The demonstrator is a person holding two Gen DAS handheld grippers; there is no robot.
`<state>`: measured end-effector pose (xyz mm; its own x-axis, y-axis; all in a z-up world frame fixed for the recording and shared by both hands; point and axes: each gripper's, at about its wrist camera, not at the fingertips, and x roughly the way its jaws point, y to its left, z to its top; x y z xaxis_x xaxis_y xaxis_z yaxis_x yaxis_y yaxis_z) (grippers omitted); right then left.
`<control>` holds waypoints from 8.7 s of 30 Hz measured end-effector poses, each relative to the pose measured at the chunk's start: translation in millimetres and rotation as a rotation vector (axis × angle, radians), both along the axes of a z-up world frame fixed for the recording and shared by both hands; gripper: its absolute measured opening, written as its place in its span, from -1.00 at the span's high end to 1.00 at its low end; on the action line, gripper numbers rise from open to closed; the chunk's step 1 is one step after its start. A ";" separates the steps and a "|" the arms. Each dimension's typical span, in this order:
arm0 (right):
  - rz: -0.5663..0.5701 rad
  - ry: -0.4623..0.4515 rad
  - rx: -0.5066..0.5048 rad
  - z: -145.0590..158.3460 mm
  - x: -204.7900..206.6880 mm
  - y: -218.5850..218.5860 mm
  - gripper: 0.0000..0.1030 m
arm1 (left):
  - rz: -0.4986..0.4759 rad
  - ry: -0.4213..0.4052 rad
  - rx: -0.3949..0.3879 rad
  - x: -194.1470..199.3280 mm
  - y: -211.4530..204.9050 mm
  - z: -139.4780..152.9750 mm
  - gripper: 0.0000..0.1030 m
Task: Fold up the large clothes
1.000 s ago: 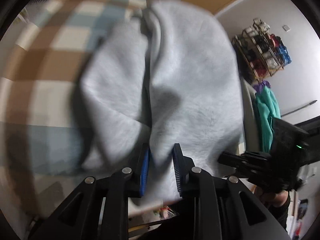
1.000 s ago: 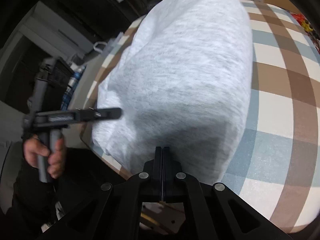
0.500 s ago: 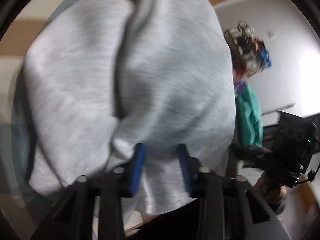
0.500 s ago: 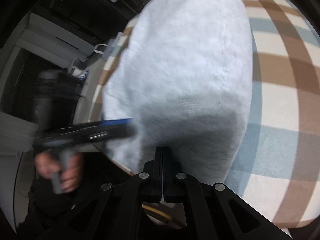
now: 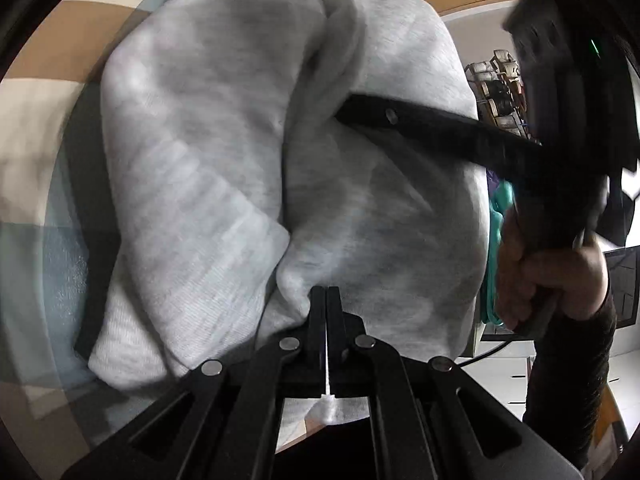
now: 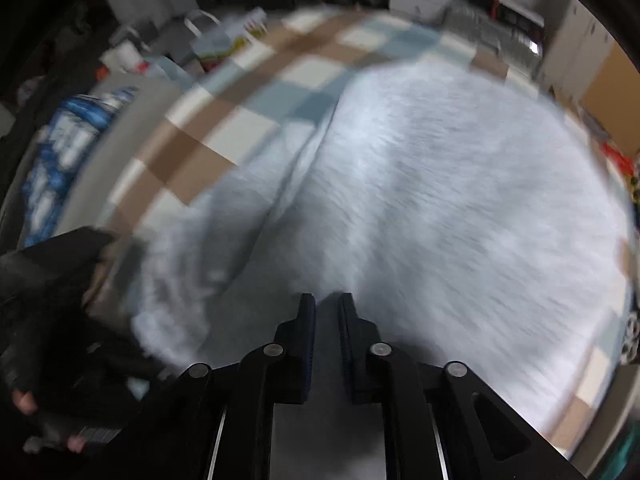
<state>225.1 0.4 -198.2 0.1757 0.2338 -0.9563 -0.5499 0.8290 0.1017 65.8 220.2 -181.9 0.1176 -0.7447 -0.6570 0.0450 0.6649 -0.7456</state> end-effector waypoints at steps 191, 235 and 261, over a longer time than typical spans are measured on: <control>-0.473 0.016 0.701 -18.8 -91.8 -227.2 -0.22 | -0.172 0.007 0.143 87.9 -44.1 44.1 0.04; -0.697 -0.480 0.754 256.4 -240.8 -523.1 -0.07 | -0.461 -0.364 -0.039 86.2 -465.5 250.0 0.13; -0.675 -0.394 0.156 195.3 -263.9 -530.5 0.06 | -0.251 -0.415 0.060 52.1 -466.3 169.3 -0.24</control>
<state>-38.8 -530.2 -2.9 0.6451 0.0821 -0.7596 0.0464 0.9882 0.1463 117.9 -246.2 -12.6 0.1998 -0.7459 -0.6354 0.4949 0.6365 -0.5915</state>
